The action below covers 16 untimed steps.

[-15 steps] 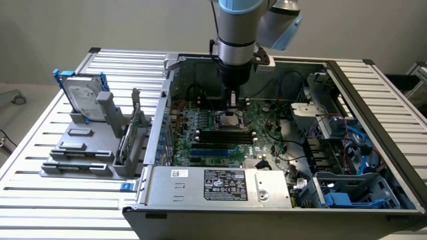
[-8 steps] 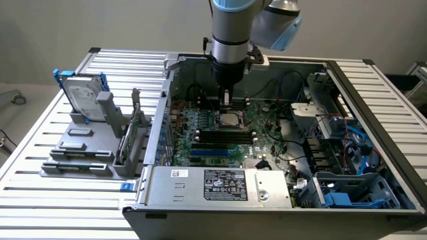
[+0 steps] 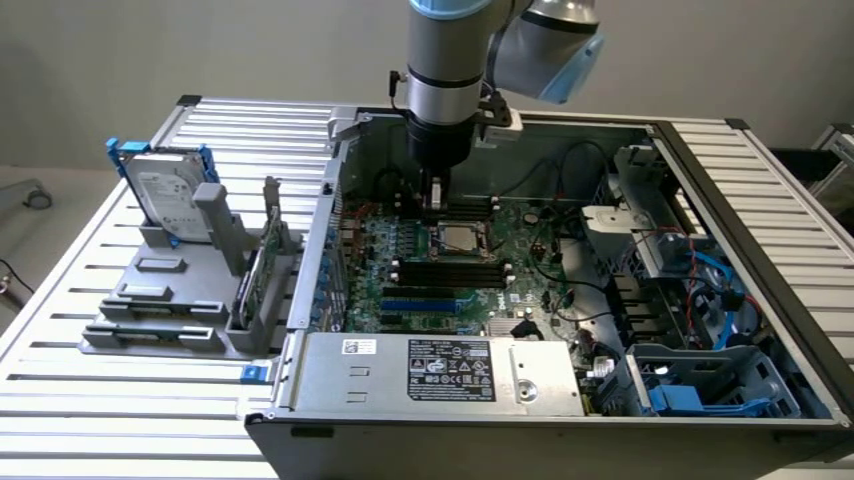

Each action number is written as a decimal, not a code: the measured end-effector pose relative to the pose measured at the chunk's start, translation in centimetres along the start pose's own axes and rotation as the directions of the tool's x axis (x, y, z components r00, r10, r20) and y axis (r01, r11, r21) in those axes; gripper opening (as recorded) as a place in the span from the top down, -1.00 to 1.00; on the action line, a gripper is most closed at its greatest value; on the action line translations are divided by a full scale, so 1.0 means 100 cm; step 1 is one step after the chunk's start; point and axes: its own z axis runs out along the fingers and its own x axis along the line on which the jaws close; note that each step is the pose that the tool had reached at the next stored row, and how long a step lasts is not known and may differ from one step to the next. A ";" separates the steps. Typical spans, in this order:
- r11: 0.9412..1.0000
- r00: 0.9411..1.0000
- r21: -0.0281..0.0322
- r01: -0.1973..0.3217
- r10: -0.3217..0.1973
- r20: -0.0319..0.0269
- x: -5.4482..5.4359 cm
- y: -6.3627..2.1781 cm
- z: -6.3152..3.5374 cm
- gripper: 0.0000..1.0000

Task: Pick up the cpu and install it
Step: 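Place the cpu into insertion slot, then close the cpu cover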

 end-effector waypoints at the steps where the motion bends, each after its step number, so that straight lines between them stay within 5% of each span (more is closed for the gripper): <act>1: 1.000 1.000 0.000 0.000 0.000 -0.001 0.000 0.0000 0.0000 0.79; 16: 1.000 1.000 0.000 0.000 0.000 -0.001 0.000 0.0003 -0.0005 0.79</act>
